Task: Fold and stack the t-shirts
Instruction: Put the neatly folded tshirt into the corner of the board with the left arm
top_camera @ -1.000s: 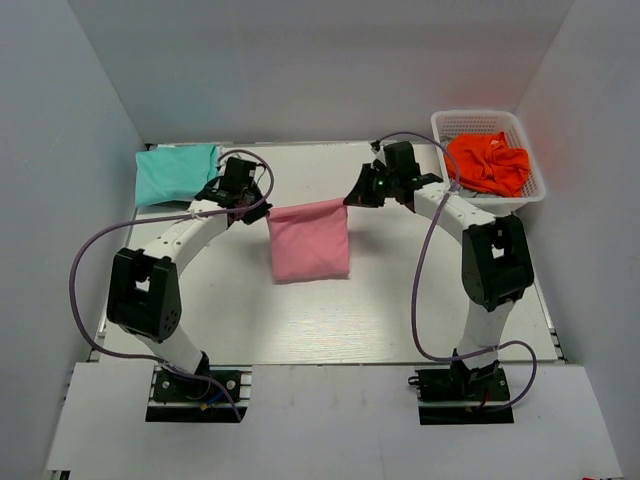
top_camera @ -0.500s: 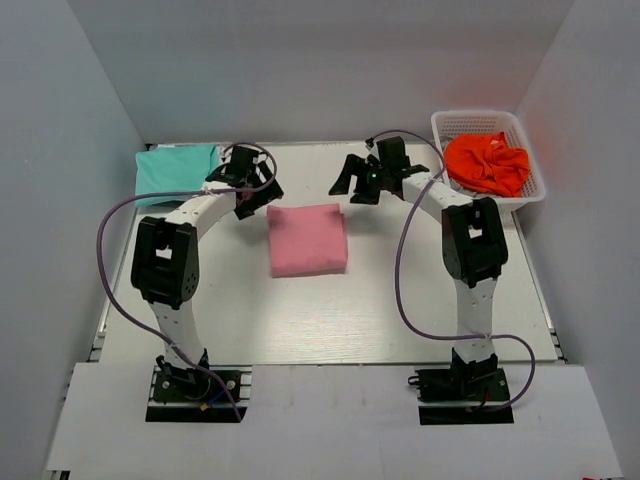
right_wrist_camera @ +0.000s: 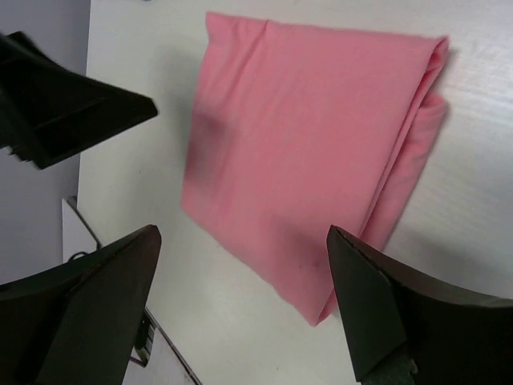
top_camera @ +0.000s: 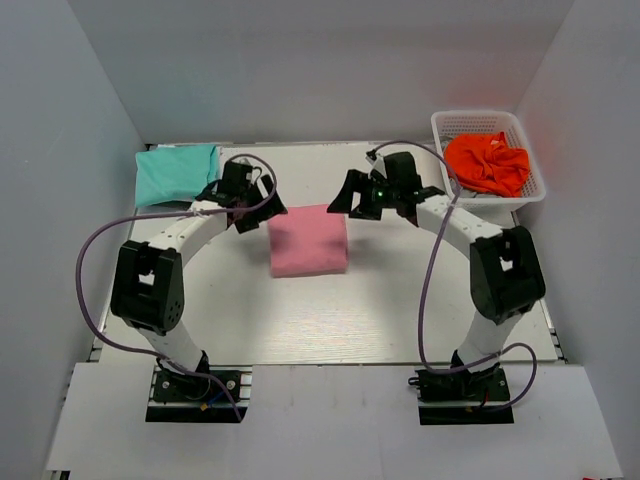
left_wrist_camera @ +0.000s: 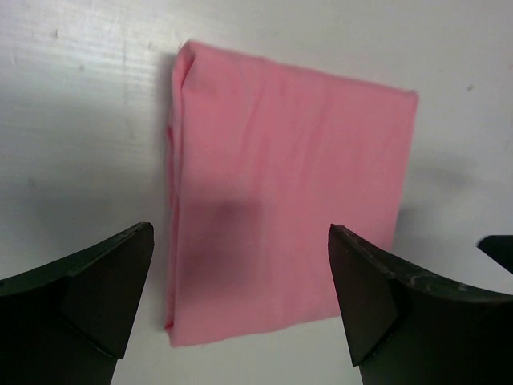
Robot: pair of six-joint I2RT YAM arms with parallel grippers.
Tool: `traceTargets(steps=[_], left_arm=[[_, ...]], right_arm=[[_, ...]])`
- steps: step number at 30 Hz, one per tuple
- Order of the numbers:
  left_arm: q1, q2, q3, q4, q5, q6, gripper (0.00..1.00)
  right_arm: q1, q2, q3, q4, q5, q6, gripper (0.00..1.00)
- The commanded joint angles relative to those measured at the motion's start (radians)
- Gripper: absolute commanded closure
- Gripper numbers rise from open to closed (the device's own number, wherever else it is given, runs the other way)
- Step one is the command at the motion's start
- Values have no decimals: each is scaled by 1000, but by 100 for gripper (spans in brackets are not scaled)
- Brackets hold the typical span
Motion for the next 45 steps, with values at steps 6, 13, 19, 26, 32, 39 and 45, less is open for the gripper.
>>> traceTargets(steps=[6, 13, 19, 26, 32, 39, 45], left_arm=[[-17, -17, -133, 17, -1, 27, 0], [-53, 136, -55, 9, -46, 53, 7], [-98, 241, -3, -92, -179, 39, 24], [-172, 322, 6, -140, -270, 48, 57], [-190, 376, 97, -244, -394, 48, 95], [-181, 390, 336, -369, -696, 168, 100], [-159, 305, 413, -240, -775, 418, 100]], right_arm=[[9, -200, -208, 65, 18, -14, 10], [4, -332, -303, 43, 58, -29, 10], [0, -415, -354, -1, 139, -51, 10], [-3, -495, -404, -52, 307, -48, 10], [-20, -518, -449, -109, 441, -26, 10], [-51, -515, -513, -106, 455, -11, 10], [-77, -494, -536, -90, 462, -17, 10]])
